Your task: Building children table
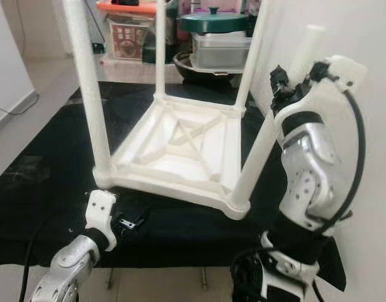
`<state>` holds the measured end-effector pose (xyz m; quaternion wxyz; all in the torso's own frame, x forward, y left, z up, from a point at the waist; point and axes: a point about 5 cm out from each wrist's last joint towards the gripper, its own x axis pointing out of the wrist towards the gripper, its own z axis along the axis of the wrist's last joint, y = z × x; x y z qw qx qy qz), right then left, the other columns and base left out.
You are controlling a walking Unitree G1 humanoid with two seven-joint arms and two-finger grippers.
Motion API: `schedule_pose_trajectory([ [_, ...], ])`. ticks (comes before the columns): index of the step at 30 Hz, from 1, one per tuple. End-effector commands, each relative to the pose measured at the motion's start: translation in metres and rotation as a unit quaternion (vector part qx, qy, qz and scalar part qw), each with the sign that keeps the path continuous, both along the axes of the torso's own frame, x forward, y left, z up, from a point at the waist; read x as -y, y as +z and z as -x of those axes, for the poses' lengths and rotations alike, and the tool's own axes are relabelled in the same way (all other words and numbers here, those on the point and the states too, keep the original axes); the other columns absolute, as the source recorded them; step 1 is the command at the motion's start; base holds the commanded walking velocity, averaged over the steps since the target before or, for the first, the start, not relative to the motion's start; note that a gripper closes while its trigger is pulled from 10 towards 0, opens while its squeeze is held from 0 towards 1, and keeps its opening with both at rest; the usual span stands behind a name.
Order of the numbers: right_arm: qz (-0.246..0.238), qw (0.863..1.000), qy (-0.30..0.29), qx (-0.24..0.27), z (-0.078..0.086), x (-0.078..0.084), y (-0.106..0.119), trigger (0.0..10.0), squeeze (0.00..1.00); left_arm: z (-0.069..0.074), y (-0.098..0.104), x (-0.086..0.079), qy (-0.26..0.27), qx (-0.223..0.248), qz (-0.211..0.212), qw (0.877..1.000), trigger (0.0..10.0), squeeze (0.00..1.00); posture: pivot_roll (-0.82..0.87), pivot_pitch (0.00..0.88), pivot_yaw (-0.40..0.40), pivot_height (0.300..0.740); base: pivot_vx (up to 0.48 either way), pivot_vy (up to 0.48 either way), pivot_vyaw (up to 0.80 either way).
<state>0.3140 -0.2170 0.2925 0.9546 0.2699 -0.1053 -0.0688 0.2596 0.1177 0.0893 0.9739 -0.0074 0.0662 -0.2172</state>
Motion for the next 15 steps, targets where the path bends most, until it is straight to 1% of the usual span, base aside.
schedule_pose_trajectory([
  [1,-0.136,0.978,0.006,-0.156,-0.013,0.0,-0.072,0.0,0.0,0.001,-0.003,-0.002,0.002,-0.002,-0.009,1.0,10.0,0.0,-0.07,0.0,-0.062,0.74,0.0,0.0,0.0],
  [2,-0.136,0.978,0.006,-0.156,-0.013,0.0,-0.072,0.0,0.0,0.001,-0.003,-0.002,0.002,-0.002,-0.009,1.0,10.0,0.0,-0.07,0.0,-0.062,0.74,0.0,0.0,0.0],
  [4,-0.163,0.97,-0.018,-0.182,-0.012,0.002,-0.089,0.0,0.0,0.002,-0.003,-0.001,0.002,-0.002,-0.01,1.0,10.0,0.0,-0.07,0.0,-0.058,0.74,0.0,0.0,0.0],
  [5,-0.179,0.964,-0.012,-0.198,-0.012,-0.006,-0.105,0.0,0.0,0.002,-0.002,-0.001,0.0,-0.002,-0.01,1.0,10.0,0.0,-0.07,0.0,-0.054,0.74,0.0,0.0,0.0],
  [6,-0.179,0.964,-0.012,-0.198,-0.012,-0.006,-0.105,0.0,0.0,0.002,-0.002,-0.001,0.0,-0.002,-0.01,1.0,10.0,0.0,-0.07,0.0,-0.054,0.74,0.0,0.0,0.0],
  [8,-0.189,0.958,0.013,-0.213,-0.012,-0.017,-0.12,0.0,0.0,0.002,-0.002,0.0,-0.002,-0.002,-0.01,1.0,10.0,0.0,-0.07,0.0,-0.049,0.74,0.0,0.0,0.0],
  [9,-0.189,0.958,0.013,-0.213,-0.012,-0.017,-0.12,0.0,0.0,0.002,-0.002,0.0,-0.002,-0.002,-0.01,1.0,10.0,0.0,-0.07,0.0,-0.049,0.74,0.0,0.0,0.0],
  [11,-0.193,0.95,0.042,-0.241,-0.01,-0.029,-0.138,0.0,0.0,0.003,-0.002,0.002,-0.005,-0.002,-0.01,1.0,10.0,0.0,-0.07,0.0,-0.049,0.74,0.0,0.0,0.0],
  [12,-0.193,0.95,0.042,-0.241,-0.01,-0.029,-0.138,0.0,0.0,0.003,-0.002,0.002,-0.005,-0.002,-0.01,1.0,10.0,0.0,-0.07,0.0,-0.049,0.74,0.0,0.0,0.0],
  [13,-0.191,0.945,0.062,-0.257,-0.009,-0.037,-0.148,0.0,0.0,0.003,-0.002,0.003,-0.007,-0.002,-0.009,1.0,10.0,0.0,-0.07,0.0,-0.05,0.74,0.0,0.0,0.0],
  [14,-0.191,0.937,0.081,-0.28,-0.007,-0.047,-0.162,0.0,0.0,0.003,-0.002,0.003,-0.008,-0.002,-0.01,1.0,10.0,0.0,-0.07,0.0,-0.05,0.74,0.0,0.0,0.0],
  [15,-0.191,0.937,0.081,-0.28,-0.007,-0.047,-0.162,0.0,0.0,0.003,-0.002,0.003,-0.008,-0.002,-0.01,1.0,10.0,0.0,-0.07,0.0,-0.05,0.74,0.0,0.0,0.0],
])
